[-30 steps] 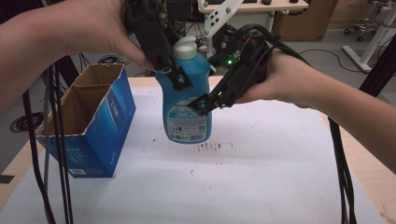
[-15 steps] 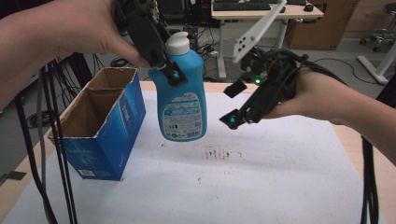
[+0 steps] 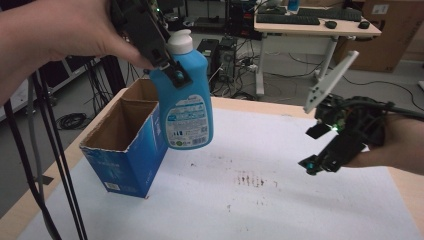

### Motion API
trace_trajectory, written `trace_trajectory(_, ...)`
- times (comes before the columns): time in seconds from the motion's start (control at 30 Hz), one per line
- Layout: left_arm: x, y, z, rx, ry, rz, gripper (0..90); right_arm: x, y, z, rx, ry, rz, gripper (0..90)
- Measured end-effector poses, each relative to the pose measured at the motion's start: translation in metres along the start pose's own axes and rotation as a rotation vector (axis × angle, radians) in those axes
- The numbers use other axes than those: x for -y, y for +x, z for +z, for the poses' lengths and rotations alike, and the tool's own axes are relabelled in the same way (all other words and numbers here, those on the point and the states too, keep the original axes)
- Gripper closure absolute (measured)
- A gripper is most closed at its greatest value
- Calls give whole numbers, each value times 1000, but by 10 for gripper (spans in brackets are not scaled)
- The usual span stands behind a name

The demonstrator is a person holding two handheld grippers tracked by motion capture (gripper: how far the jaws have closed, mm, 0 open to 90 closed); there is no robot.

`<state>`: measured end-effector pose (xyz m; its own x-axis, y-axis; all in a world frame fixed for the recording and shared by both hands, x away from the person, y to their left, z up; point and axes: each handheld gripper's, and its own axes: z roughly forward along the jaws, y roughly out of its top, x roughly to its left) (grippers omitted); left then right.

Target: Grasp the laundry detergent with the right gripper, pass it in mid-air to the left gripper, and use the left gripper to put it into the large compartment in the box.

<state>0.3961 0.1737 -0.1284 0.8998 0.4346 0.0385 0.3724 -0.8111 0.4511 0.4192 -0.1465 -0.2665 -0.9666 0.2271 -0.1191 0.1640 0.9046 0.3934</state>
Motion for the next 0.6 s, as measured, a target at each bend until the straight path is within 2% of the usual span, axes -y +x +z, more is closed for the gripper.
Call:
trace_trajectory(0.17, 17, 8, -21, -46, -28, -84, 381, 15, -7, -5, 31, 23, 40, 219)
trace_trajectory(0.37, 35, 15, -43, -123, -47, -182, 380, 33, -21, -12, 66, 4, 104, 218)
trace_trajectory(0.53, 51, 22, -55, -173, -47, -261, 381, 45, -31, -16, 86, -5, 160, 218)
trace_trajectory(0.6, 57, 24, -58, -198, -45, -298, 381, 49, -33, -16, 93, 3, 166, 218)
